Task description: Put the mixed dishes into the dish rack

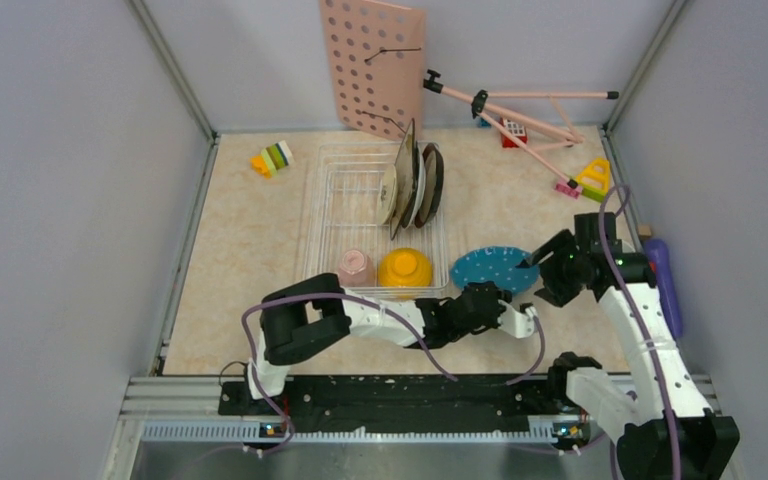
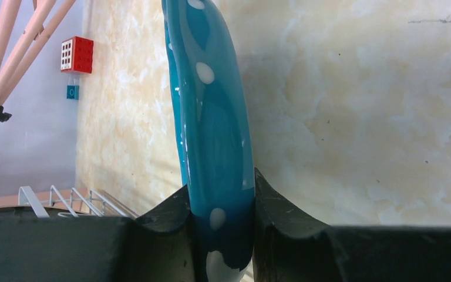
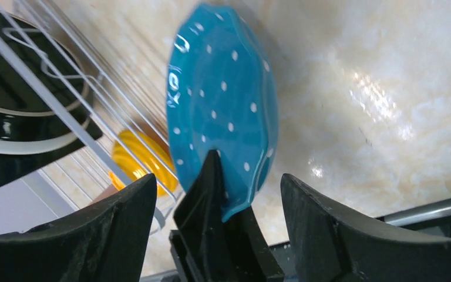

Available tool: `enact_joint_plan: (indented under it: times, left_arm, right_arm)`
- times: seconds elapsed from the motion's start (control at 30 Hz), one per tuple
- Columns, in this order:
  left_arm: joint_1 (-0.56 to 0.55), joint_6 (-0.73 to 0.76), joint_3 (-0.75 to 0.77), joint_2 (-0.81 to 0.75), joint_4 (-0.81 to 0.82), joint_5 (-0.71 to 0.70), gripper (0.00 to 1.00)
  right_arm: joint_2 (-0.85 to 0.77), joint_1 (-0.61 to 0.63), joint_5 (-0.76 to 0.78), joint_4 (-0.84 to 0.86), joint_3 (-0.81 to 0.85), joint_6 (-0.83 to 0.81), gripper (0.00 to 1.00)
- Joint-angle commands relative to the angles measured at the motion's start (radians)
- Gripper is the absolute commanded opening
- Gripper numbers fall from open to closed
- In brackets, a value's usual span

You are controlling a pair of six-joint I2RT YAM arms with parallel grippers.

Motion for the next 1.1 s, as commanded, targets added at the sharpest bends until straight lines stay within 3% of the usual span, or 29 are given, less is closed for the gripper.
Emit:
enact_joint_plan:
  times: [0.0, 0.1, 0.33, 0.43, 0.63, 1.07]
  left_arm:
    - [0.000, -0.115, 0.039, -0.081, 0.064, 0.006, 0.00]
    - [0.005, -0.230, 0.074, -0.137, 0.016, -0.002, 0.00]
    - [0.038, -0.607, 0.122, -0.322, -0.144, 0.160, 0.00]
    - [0.079, -0.729, 0.170, -0.383, -0.291, 0.309, 0.00]
    - [0.245, -1.004, 0.115, -0.553, -0.323, 0.726, 0.00]
    - [0.597, -1.315, -0.011, -0.924, -0.419, 1.007, 0.00]
  right_arm:
    - [-0.030, 0.002, 0.145, -0.033, 0.148, -0.065, 0.76]
    - [-0.054, 0.002, 0.241, -0.069, 0.228, -0.077, 0.77]
    - [-0.180, 0.002, 0.404, -0.022, 0.288, -0.131, 0.77]
    - [-0.233, 0.003, 0.435, -0.001, 0.260, -0.132, 0.78]
    - [-0.275, 0.003, 0.432, 0.019, 0.204, -0.125, 0.79]
    - [-0.303, 0.003, 0.392, 0.059, 0.096, -0.130, 0.78]
